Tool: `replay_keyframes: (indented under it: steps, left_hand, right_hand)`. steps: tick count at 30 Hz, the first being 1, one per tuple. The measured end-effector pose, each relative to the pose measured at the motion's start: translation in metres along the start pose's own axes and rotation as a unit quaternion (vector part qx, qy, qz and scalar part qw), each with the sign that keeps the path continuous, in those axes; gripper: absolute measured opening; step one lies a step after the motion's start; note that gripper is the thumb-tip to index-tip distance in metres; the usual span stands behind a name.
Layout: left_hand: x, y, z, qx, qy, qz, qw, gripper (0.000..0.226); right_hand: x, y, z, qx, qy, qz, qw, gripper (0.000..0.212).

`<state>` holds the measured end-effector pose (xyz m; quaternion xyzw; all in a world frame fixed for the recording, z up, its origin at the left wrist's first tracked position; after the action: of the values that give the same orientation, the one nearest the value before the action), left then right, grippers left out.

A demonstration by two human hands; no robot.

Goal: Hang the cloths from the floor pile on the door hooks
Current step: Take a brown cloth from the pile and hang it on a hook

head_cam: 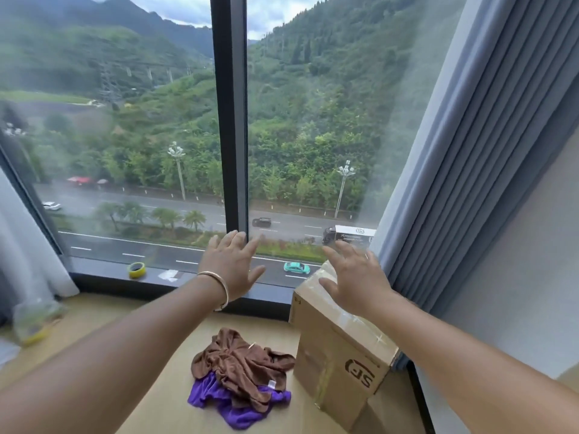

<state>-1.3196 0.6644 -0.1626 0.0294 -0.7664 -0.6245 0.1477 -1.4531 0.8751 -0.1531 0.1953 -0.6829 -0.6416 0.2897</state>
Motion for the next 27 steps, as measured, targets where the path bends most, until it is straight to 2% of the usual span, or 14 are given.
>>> replay_keyframes:
  steps: [8,15,20,27]
  left_hand:
    - [0.033,-0.135,-0.038,-0.019,0.048,-0.093,0.994,0.067]
    - [0.039,-0.298,-0.055,-0.062,0.114,-0.207,0.970,0.064]
    - [0.018,-0.418,-0.049,-0.113,0.156,-0.267,0.944,0.066]
    - [-0.027,-0.606,-0.018,-0.195,0.159,-0.349,0.903,0.065]
  right_hand:
    - [0.093,-0.136,-0.036,0.013,0.071,-0.078,0.994,0.064]
    - [0.148,-0.304,-0.062,-0.021,0.164,-0.193,0.967,0.062]
    - [0.158,-0.430,-0.072,-0.046,0.200,-0.249,0.947,0.051]
    - [0.141,-0.616,-0.080,-0.069,0.203,-0.337,0.917,0.056]
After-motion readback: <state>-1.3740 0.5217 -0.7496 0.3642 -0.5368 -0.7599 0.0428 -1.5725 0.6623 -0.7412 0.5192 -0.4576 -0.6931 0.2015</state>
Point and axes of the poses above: each hand's wrist, its own x-axis towards the middle knuckle, its own y-axis out of the back of the hand, z = x × y, the point moved 2 cm from there along x, towards the middle knuckle, and after that the axes turned 11 degrees about -y, right-handed, at the moved point
